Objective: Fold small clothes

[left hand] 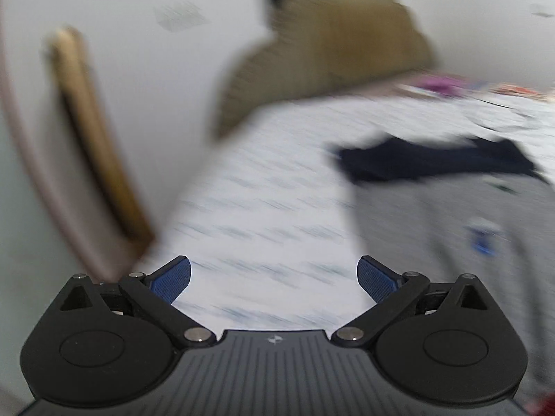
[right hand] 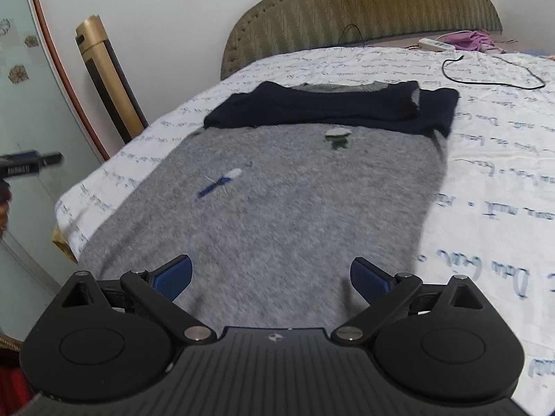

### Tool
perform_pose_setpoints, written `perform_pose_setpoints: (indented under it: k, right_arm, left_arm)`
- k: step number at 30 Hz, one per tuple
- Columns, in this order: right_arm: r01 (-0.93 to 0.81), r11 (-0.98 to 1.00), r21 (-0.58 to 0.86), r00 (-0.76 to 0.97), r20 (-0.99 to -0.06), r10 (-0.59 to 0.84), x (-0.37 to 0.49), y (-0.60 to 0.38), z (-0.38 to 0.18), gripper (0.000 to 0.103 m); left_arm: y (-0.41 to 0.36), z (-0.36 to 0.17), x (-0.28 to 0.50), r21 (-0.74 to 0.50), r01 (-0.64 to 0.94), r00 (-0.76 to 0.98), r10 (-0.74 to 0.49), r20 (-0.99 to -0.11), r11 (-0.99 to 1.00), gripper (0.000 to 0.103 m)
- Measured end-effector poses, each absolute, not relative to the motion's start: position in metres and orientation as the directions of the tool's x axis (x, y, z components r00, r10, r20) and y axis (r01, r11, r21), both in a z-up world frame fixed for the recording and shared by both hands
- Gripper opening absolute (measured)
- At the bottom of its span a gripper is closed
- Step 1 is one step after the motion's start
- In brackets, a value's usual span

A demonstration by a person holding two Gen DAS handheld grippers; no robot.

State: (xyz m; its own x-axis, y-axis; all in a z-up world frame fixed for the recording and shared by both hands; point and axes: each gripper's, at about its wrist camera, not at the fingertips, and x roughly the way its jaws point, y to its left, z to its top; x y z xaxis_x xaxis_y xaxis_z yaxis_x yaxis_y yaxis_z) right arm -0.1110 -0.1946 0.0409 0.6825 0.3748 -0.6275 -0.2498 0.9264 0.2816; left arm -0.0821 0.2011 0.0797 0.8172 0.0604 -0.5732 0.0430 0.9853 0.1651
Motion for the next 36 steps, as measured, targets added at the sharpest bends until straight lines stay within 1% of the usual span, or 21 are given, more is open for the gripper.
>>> perform_pose_setpoints:
  k: [1,4,9,11,13,14,18,19,23,28,30,31,32,33,34,35,36]
  right_arm:
    - [-0.248,0.929,0.274,0.681,-0.632,0.369,-0.115,-0.198,0.042,0.099]
    - [-0.238,0.932,0.273,0.675,-0.644,0.36,-0.128,-0.213,0.044,0.099]
    - [-0.178,0.939,0.295,0.656,-0.675,0.337,-0.147,-0.242,0.038,0.098]
    - [-0.156,0.932,0.326,0.626,-0.697,0.349,-0.15,-0.249,0.031,0.094]
    - [-0.172,0.921,0.35,0.587,-0.714,0.382,-0.152,-0.249,0.024,0.083]
    - [-0.191,0.917,0.35,0.575,-0.718,0.393,-0.154,-0.245,0.022,0.081]
    - [-0.263,0.881,0.394,0.54,-0.696,0.473,-0.156,-0.224,0.017,0.07]
    - [-0.274,0.869,0.412,0.531,-0.688,0.494,-0.154,-0.218,0.016,0.069]
    - [-0.316,0.834,0.452,0.513,-0.659,0.551,-0.146,-0.196,0.013,0.069]
    - [-0.371,0.791,0.486,0.487,-0.624,0.611,-0.13,-0.17,0.015,0.069]
    - [-0.398,0.775,0.491,0.472,-0.614,0.632,-0.124,-0.158,0.012,0.067]
    - [-0.407,0.781,0.474,0.476,-0.62,0.624,-0.119,-0.152,0.012,0.064]
    - [-0.418,0.789,0.451,0.484,-0.625,0.613,-0.114,-0.144,0.012,0.062]
    - [-0.423,0.8,0.425,0.498,-0.629,0.598,-0.112,-0.139,0.013,0.05]
    - [-0.419,0.812,0.408,0.511,-0.633,0.581,-0.11,-0.137,0.015,0.026]
    - [-0.408,0.821,0.399,0.518,-0.639,0.568,-0.107,-0.136,0.015,0.018]
    - [-0.404,0.821,0.404,0.521,-0.636,0.569,-0.105,-0.137,0.015,0.018]
  left_arm:
    - [0.197,0.069,-0.079,0.116,0.099,0.792,-0.008,-0.611,0.988,0.103]
    - [0.19,0.044,-0.074,0.026,0.191,0.722,-0.123,-0.681,0.981,0.103]
    - [0.191,0.02,-0.07,-0.105,0.276,0.63,-0.263,-0.731,0.955,0.103]
    - [0.196,0.012,-0.068,-0.19,0.29,0.581,-0.33,-0.744,0.938,0.103]
    - [0.197,0.004,-0.071,-0.283,0.304,0.538,-0.409,-0.737,0.91,0.103]
    - [0.197,0.002,-0.071,-0.309,0.309,0.529,-0.432,-0.73,0.9,0.103]
    - [0.186,-0.001,-0.073,-0.36,0.356,0.503,-0.502,-0.704,0.862,0.103]
    - [0.182,-0.001,-0.073,-0.373,0.372,0.492,-0.521,-0.697,0.85,0.103]
    - [0.161,-0.001,-0.075,-0.348,0.415,0.481,-0.528,-0.7,0.84,0.103]
    - [0.137,0.0,-0.076,-0.362,0.465,0.451,-0.568,-0.688,0.808,0.102]
    - [0.127,0.0,-0.077,-0.36,0.478,0.446,-0.574,-0.687,0.801,0.102]
    - [0.123,0.0,-0.077,-0.356,0.485,0.444,-0.576,-0.687,0.799,0.097]
    - [0.118,0.0,-0.078,-0.344,0.489,0.447,-0.569,-0.69,0.801,0.083]
    - [0.113,0.0,-0.078,-0.32,0.488,0.456,-0.549,-0.7,0.812,0.074]
    - [0.11,0.0,-0.076,-0.296,0.482,0.463,-0.526,-0.713,0.825,0.052]
    - [0.108,0.001,-0.074,-0.273,0.469,0.473,-0.5,-0.725,0.84,0.034]
    - [0.109,0.001,-0.072,-0.265,0.456,0.478,-0.485,-0.732,0.85,0.027]
